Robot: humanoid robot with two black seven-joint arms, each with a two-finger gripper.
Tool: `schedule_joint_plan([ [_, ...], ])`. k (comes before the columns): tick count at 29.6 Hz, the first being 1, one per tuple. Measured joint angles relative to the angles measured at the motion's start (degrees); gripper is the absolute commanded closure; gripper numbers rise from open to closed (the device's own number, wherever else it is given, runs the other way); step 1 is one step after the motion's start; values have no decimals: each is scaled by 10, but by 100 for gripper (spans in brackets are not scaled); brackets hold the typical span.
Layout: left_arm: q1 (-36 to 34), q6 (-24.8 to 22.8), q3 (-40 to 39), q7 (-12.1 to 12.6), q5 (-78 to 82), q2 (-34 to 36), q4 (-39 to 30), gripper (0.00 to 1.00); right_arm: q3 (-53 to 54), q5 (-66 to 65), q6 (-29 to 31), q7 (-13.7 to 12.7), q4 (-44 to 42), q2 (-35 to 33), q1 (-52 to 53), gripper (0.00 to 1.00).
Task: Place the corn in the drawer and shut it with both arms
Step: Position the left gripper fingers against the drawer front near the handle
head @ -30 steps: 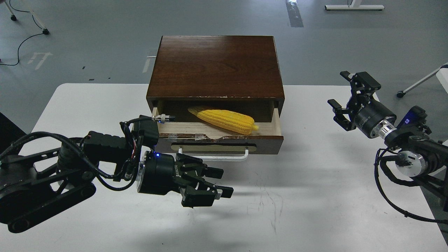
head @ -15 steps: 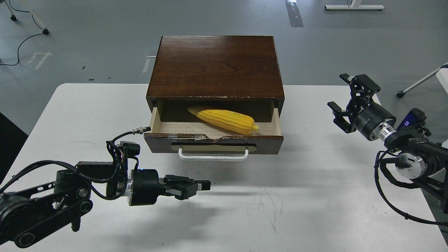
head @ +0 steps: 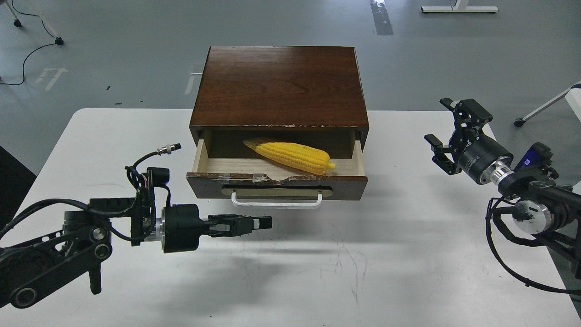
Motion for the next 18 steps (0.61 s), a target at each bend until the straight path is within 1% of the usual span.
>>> schedule_joint_plan([
  [18,0,0,0,0,-10,2,14,100,0,-2,0,0,0,1,-2,3],
])
